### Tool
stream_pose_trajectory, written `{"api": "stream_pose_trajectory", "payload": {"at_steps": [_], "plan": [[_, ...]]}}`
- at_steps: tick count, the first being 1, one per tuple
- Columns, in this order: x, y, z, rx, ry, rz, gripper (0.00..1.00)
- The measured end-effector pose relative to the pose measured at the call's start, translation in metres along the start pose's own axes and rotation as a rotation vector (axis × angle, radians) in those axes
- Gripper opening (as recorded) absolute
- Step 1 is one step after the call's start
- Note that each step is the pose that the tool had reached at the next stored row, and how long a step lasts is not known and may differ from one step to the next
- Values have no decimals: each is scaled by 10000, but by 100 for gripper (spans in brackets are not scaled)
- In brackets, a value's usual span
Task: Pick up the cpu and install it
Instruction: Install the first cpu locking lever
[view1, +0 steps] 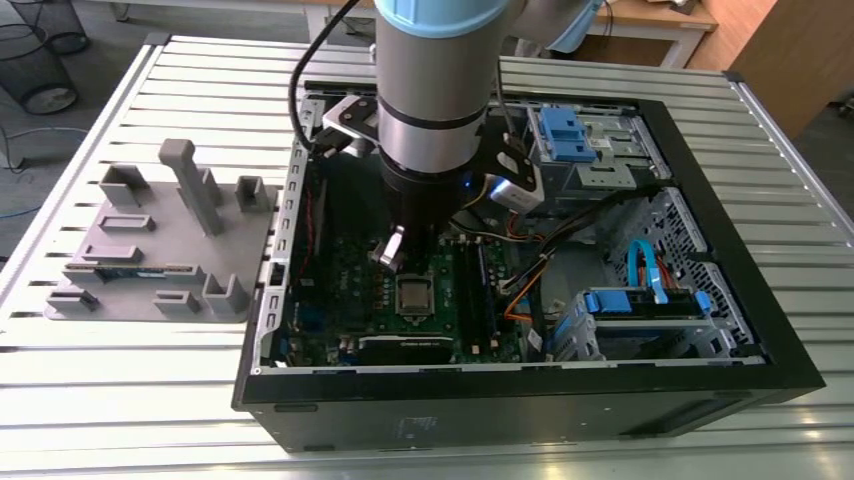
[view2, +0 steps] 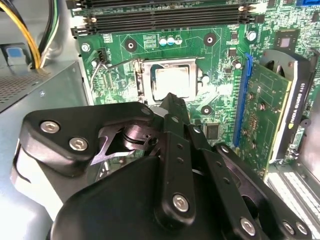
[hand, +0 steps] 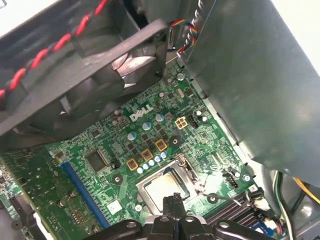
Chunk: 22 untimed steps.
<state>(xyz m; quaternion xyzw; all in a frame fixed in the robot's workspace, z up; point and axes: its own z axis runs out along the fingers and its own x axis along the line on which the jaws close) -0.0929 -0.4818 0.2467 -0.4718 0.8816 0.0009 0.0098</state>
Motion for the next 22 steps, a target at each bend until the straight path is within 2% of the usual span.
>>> {"api": "stream_pose_trajectory", "payload": {"at_steps": [4,16,18,22], "plan": [[0,0,-17,-61,-94,2,11],[-1,0,-33,-63,-100,2,11],[-1,-1,-64,-63,-96,2,11],[-1,-1,-72,-62,-90,2,11]]}}
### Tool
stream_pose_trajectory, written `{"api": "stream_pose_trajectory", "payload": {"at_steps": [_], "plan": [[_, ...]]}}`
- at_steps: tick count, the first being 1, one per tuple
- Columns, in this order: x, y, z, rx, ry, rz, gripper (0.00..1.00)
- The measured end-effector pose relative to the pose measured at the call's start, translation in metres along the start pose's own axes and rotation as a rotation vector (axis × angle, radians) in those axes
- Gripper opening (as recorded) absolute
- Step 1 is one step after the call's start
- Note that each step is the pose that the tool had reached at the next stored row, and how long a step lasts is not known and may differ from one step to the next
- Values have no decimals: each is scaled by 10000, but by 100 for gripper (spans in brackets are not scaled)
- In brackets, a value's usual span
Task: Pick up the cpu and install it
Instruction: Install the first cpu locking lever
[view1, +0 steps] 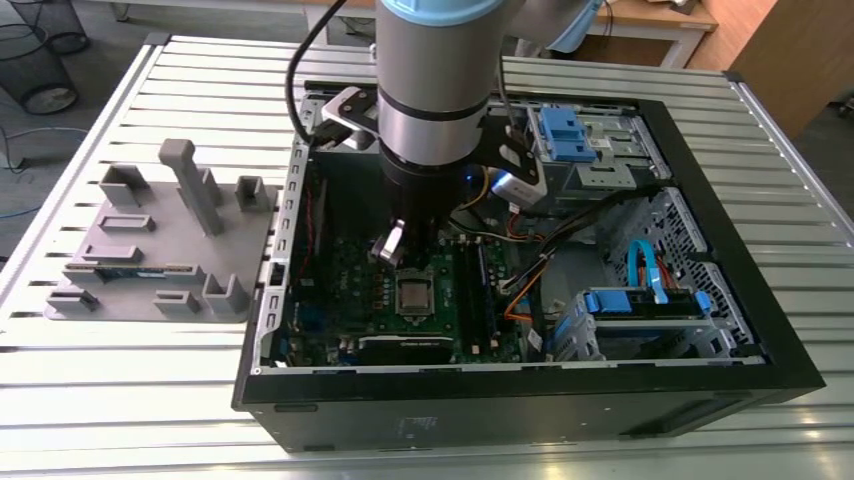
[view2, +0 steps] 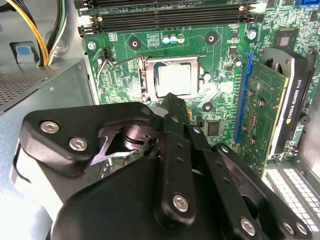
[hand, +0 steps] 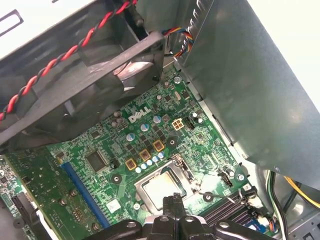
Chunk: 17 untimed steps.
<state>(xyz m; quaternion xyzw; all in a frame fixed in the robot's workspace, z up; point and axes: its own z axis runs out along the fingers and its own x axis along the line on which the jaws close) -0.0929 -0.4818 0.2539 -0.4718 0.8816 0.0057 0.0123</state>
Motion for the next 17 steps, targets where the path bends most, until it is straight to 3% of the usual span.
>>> {"api": "stream_pose_trajectory", "payload": {"at_steps": [15,17], "plan": [[-2,0,-45,0,-3,0,11],[-2,0,-74,0,-2,0,11]]}}
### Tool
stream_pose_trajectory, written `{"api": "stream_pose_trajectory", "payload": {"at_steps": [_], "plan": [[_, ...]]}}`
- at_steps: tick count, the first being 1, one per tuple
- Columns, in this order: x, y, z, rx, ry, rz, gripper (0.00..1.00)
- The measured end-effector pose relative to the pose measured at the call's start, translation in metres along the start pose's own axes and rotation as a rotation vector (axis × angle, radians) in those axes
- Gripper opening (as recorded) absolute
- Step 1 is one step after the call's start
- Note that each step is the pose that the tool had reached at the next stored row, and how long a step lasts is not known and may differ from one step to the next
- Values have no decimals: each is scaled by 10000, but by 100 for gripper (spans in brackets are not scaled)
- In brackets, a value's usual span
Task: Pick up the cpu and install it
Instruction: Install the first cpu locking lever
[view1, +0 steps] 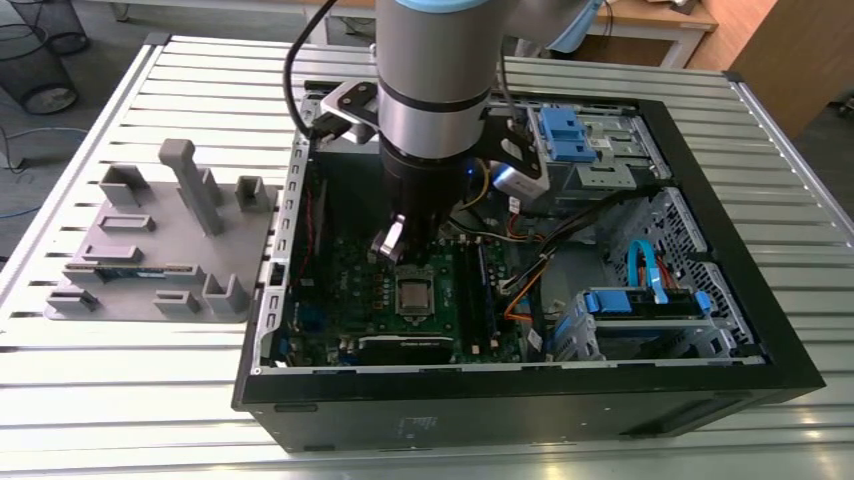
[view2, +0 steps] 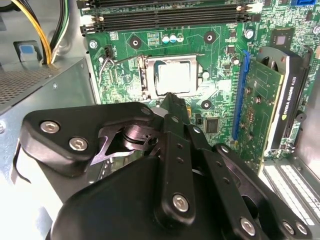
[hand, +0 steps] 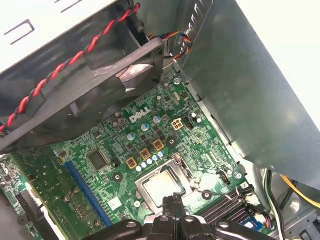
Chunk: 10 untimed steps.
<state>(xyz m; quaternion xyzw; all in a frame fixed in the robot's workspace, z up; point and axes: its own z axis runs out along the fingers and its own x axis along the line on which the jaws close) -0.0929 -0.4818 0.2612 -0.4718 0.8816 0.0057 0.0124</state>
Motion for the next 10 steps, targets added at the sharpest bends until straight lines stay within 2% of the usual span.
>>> {"api": "stream_pose_trajectory", "payload": {"at_steps": [3,6,10], "plan": [[-1,0,-33,-1,-2,0,11],[-2,0,-32,-5,-13,-17,11],[-1,0,-34,-26,-26,-350,11]]}}
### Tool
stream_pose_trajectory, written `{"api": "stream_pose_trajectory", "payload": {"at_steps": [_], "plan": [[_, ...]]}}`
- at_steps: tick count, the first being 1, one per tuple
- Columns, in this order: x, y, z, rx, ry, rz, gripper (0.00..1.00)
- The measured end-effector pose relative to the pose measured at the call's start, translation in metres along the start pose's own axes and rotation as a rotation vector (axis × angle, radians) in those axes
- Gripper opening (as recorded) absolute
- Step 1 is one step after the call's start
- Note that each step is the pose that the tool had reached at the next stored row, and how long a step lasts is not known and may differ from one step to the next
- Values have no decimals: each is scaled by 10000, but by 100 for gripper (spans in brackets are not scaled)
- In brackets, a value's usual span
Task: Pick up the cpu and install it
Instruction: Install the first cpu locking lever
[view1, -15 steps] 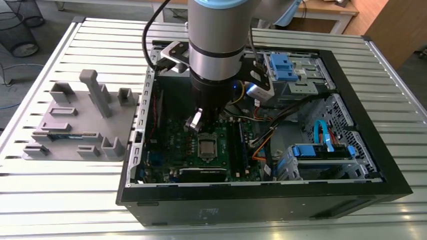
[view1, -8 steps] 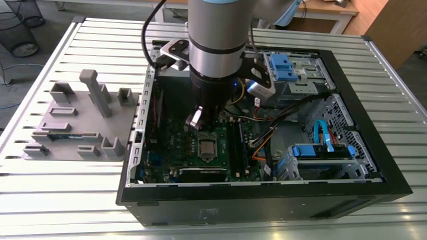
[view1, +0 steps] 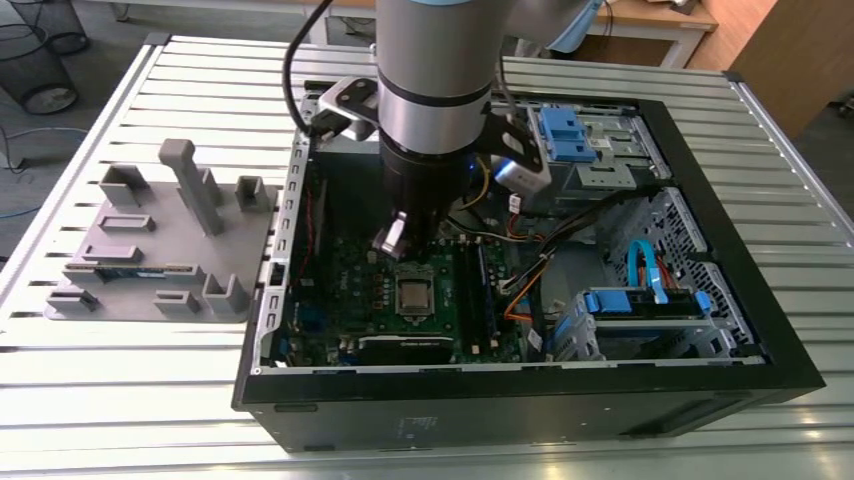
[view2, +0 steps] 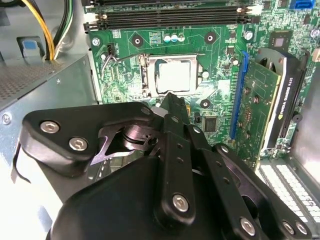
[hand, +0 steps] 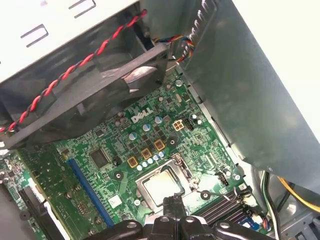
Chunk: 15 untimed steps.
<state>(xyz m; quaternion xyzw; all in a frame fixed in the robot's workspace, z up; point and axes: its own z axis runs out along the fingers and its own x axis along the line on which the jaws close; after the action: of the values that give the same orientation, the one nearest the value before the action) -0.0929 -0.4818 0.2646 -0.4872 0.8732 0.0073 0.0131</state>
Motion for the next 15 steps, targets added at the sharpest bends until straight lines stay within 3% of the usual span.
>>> {"api": "stream_pose_trajectory", "payload": {"at_steps": [11,15], "plan": [[-1,-1,1,-185,-253,-1056,11],[-1,-1,1,-187,-255,-1069,11]]}}
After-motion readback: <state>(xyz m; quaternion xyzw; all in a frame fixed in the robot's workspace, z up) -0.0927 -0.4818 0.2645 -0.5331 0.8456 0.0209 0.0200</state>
